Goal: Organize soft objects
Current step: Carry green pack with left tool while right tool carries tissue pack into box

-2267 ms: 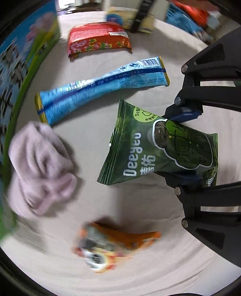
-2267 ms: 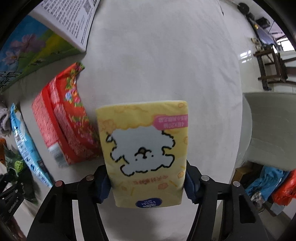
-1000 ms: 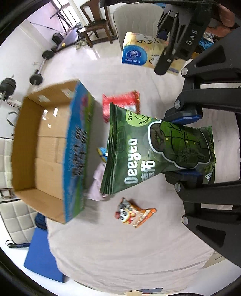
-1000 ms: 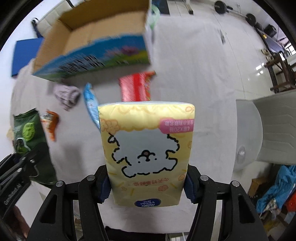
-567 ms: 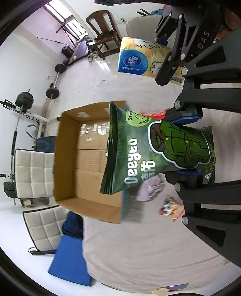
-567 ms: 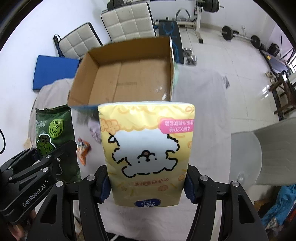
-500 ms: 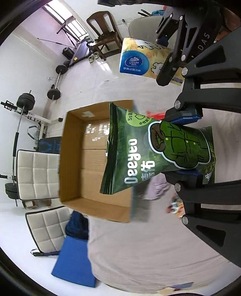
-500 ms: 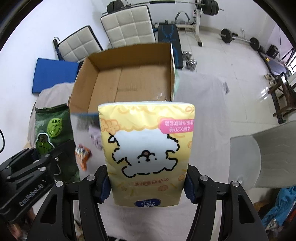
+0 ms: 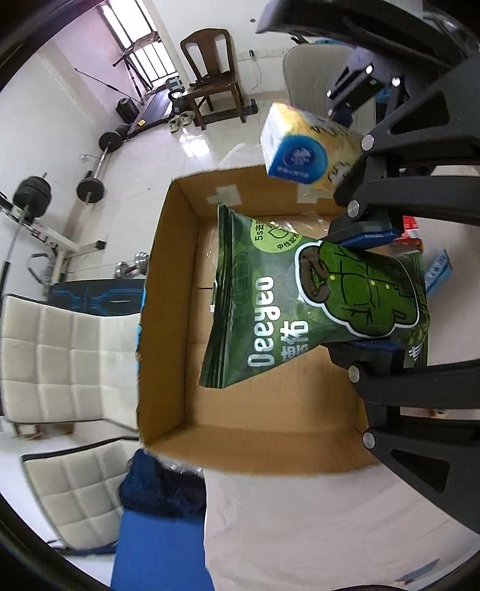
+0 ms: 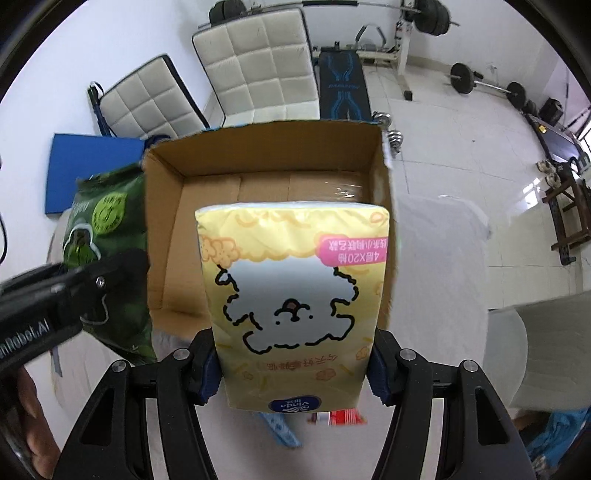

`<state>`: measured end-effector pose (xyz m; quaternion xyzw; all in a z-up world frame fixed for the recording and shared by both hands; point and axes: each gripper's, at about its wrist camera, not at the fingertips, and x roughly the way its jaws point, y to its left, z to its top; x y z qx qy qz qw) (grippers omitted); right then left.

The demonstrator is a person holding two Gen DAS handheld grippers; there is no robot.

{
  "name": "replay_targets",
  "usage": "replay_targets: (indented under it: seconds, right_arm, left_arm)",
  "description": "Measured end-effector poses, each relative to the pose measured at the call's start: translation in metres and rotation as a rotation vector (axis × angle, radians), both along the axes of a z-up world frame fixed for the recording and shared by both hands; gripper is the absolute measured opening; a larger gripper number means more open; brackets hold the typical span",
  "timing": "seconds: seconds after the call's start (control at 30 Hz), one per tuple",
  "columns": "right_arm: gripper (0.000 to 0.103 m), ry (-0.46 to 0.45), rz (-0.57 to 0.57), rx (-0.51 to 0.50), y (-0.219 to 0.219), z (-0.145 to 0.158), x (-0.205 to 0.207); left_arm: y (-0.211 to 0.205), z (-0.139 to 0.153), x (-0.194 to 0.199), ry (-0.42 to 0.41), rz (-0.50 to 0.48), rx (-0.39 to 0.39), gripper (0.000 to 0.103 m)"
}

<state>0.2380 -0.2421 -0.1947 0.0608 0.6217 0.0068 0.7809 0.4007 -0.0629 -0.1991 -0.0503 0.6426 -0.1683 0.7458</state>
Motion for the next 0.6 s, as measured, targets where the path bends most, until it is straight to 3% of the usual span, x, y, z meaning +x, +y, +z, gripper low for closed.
replay_targets:
  seconds: [0.4, 0.6]
  right_arm:
    - [0.065, 0.123, -0.007, -0.026, -0.003, -0.085, 0.106]
    - [0.065, 0.157, -0.007, -0.044, -0.003, -0.104, 0.121]
  left_arm:
    - [-0.014, -0.076, 0.067, 0.180, 0.022, -0.099, 0.035]
    - [-0.017, -0.095, 0.078, 0.225, 0.022, -0.125, 0.035]
